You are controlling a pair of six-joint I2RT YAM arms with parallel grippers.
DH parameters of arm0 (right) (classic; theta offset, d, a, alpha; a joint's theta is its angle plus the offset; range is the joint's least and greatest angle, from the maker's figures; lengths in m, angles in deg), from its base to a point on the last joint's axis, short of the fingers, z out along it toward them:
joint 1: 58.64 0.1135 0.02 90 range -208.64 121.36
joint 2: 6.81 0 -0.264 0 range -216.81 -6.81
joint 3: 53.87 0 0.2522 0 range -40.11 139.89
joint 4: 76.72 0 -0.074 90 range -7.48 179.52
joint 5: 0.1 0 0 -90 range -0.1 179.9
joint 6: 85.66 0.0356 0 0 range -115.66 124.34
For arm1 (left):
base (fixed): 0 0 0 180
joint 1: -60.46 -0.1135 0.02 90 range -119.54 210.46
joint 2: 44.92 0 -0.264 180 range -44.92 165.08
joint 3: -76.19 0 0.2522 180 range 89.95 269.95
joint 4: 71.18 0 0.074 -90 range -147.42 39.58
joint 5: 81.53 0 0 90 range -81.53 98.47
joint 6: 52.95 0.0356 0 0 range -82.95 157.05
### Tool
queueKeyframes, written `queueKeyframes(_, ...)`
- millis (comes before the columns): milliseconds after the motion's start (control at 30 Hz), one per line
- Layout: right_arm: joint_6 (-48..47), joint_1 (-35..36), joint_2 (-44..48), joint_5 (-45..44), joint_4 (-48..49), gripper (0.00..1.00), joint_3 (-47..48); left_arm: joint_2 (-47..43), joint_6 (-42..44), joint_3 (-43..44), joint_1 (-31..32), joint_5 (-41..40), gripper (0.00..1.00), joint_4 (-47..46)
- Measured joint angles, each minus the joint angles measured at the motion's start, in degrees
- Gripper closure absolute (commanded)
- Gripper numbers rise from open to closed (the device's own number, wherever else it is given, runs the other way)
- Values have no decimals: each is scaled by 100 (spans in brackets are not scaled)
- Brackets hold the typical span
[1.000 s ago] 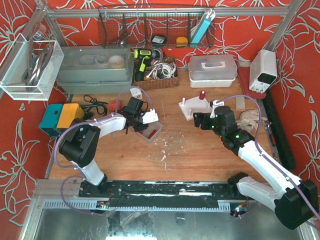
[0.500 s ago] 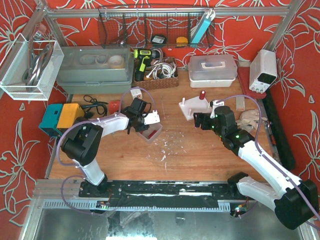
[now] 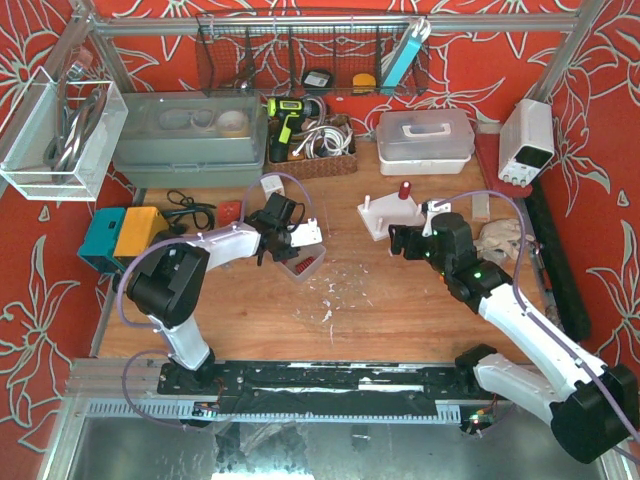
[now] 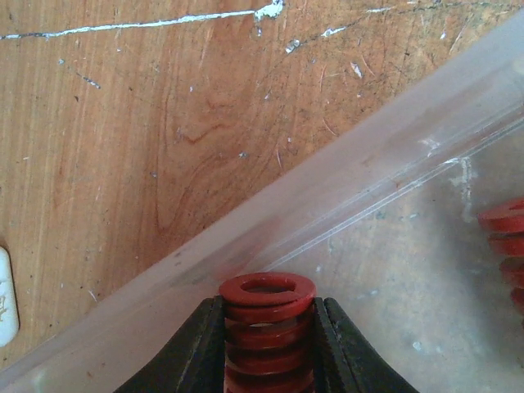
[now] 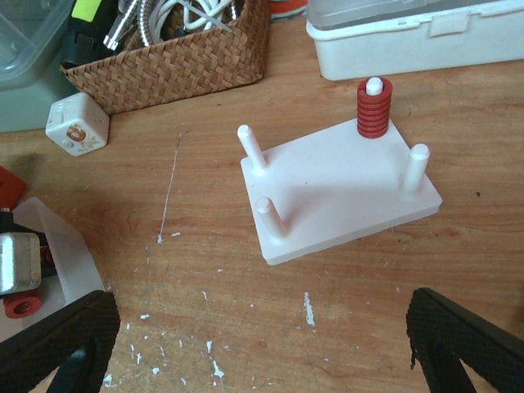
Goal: Install the large spring
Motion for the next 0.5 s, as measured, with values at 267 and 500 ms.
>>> queueKeyframes(267, -4, 0, 81, -76, 0, 4, 0, -151, -9, -35, 0, 170, 82, 11)
queueKeyframes(500, -7, 0, 81, -122, 0, 3, 0, -769, 33, -249, 0, 444, 81, 2)
